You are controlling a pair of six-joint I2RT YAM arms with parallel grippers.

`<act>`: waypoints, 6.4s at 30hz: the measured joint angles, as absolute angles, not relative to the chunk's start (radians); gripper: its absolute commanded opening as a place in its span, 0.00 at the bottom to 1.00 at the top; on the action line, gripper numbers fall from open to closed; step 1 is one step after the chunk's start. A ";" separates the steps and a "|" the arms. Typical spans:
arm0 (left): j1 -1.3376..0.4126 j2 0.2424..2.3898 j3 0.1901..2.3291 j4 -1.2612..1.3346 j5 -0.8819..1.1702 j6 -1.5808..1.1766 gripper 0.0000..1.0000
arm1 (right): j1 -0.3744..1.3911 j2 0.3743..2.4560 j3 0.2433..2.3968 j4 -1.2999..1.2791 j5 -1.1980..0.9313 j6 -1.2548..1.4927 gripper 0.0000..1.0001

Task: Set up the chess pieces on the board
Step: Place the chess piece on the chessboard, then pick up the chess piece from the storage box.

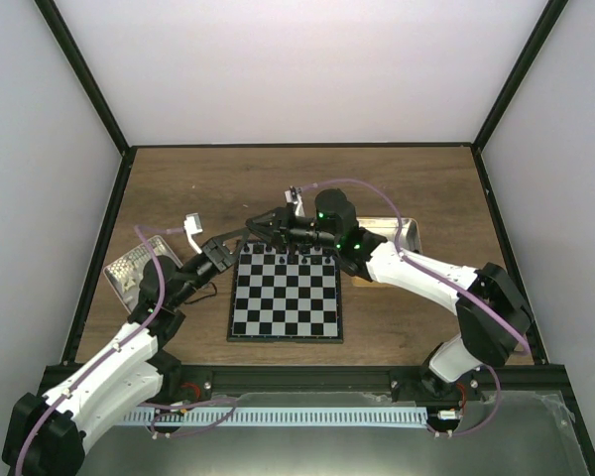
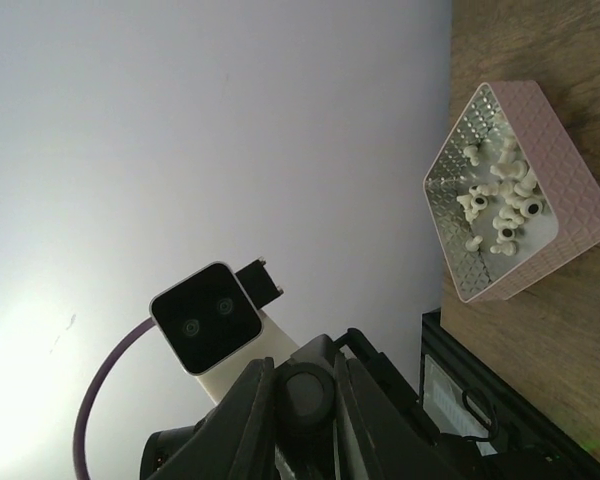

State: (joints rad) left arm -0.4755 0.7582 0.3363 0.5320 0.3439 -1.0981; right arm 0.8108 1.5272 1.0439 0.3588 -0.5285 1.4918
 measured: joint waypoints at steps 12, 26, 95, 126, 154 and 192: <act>-0.476 0.757 0.338 0.499 0.341 -1.080 0.04 | 0.811 1.527 1.044 0.329 -0.512 1.422 0.34; -0.476 0.928 0.778 -0.381 0.254 -0.768 0.04 | 0.796 1.421 0.976 0.110 -0.336 1.160 0.74; -0.484 1.862 1.333 -0.955 -0.045 -0.218 0.10 | 0.761 1.162 0.772 -0.233 0.127 0.958 0.74; -0.484 1.822 1.329 -0.915 -0.062 -0.238 0.39 | 0.747 1.162 0.783 -0.306 0.197 0.916 0.53; -0.484 1.336 1.067 -0.484 0.095 -0.231 0.50 | 0.274 1.616 0.921 -0.546 0.423 1.212 0.38; -0.484 1.306 1.026 -0.439 0.118 -0.228 0.51 | 0.250 1.596 0.928 -0.513 0.359 1.264 0.01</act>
State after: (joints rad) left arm -0.4839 1.3064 1.0264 -0.4385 0.1181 -0.2276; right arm 0.2501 1.5963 0.9279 -0.5125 0.3592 1.2636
